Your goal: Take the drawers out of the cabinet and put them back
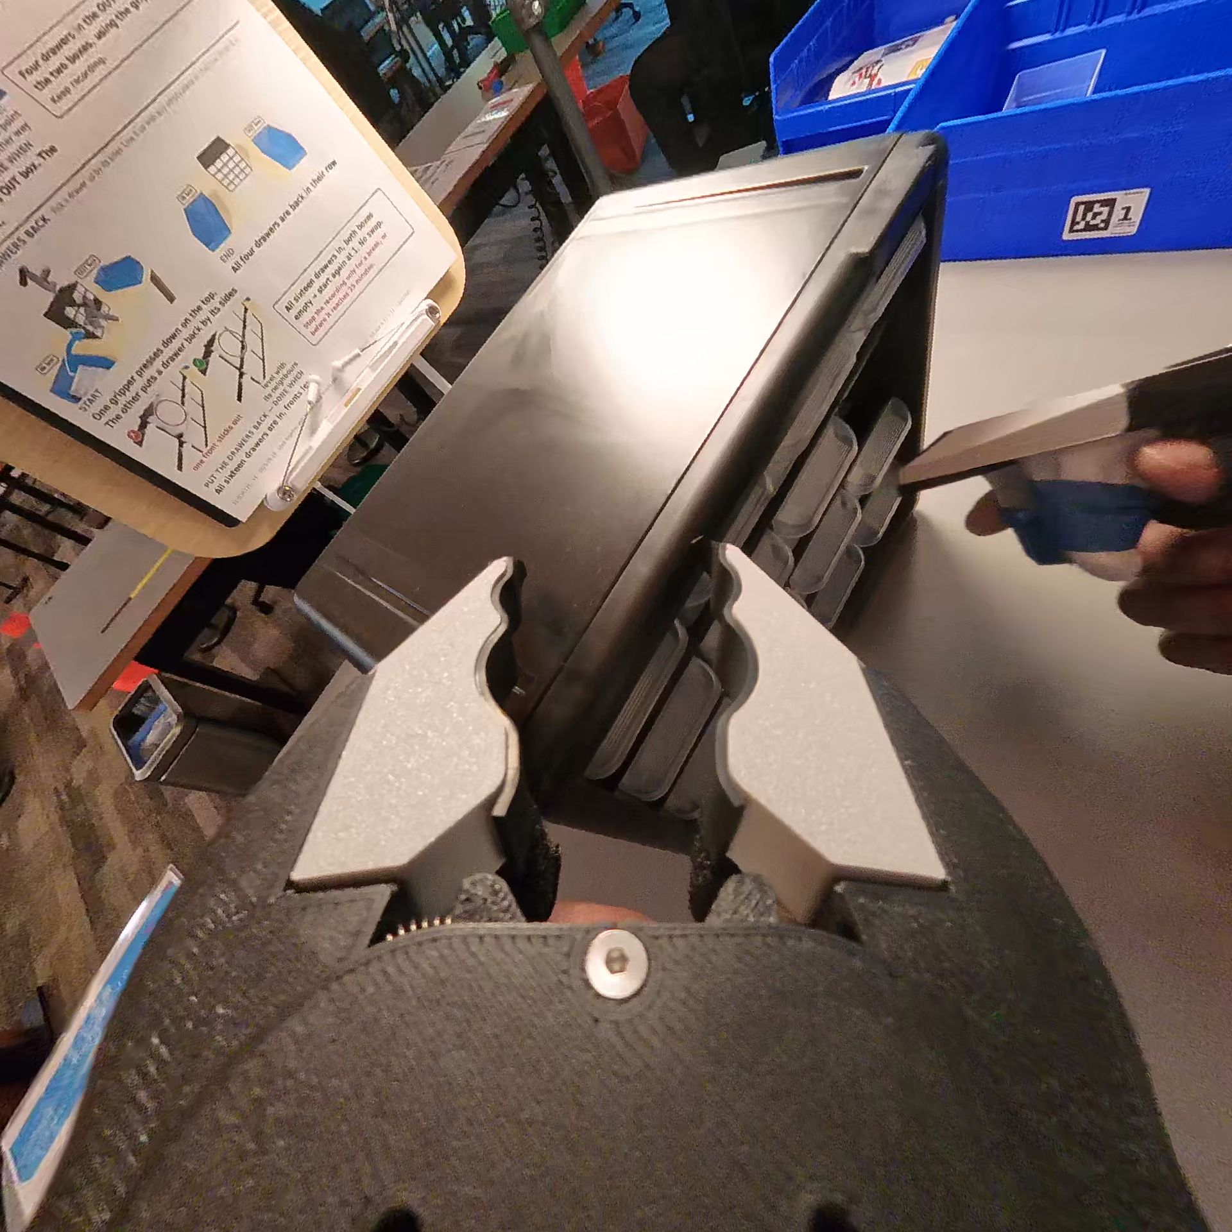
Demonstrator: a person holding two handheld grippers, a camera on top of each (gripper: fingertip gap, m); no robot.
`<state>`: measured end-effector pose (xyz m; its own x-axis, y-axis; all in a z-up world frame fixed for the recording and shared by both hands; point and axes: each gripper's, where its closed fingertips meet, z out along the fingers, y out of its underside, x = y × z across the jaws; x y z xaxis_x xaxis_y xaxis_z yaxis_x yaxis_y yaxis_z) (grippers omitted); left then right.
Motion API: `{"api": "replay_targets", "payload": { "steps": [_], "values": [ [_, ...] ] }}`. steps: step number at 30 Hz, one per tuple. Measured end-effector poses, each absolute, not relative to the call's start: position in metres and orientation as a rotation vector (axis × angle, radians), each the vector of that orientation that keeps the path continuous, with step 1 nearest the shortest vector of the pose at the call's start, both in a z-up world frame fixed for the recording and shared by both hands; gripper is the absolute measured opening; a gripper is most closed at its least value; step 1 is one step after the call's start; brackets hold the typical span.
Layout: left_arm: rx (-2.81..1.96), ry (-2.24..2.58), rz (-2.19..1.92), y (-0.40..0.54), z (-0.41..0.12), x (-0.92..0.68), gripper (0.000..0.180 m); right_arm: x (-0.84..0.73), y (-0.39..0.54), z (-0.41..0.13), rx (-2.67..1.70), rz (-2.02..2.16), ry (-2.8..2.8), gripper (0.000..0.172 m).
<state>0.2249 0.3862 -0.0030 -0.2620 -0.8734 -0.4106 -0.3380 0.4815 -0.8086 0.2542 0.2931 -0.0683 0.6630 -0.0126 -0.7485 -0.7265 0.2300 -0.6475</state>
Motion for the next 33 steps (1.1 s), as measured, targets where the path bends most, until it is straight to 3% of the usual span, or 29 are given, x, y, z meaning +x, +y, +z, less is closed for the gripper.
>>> {"api": "replay_targets", "payload": {
  "steps": [9, 17, 33],
  "values": [
    [-0.981, 1.801, -0.750, 0.390, 0.007, 0.219, 0.053, 0.248, 0.298, -0.066, -1.277, 0.577, 0.693, 0.010],
    [-0.942, 1.887, -0.648, 0.407, -0.011, 0.207, 0.059, 0.246, 0.303, -0.074, -1.309, 0.549, 0.676, 0.011],
    [-0.988, 1.868, -0.684, 0.411, -0.011, 0.208, 0.051, 0.248, 0.306, -0.074, -1.310, 0.552, 0.677, 0.013]
  ]
}}
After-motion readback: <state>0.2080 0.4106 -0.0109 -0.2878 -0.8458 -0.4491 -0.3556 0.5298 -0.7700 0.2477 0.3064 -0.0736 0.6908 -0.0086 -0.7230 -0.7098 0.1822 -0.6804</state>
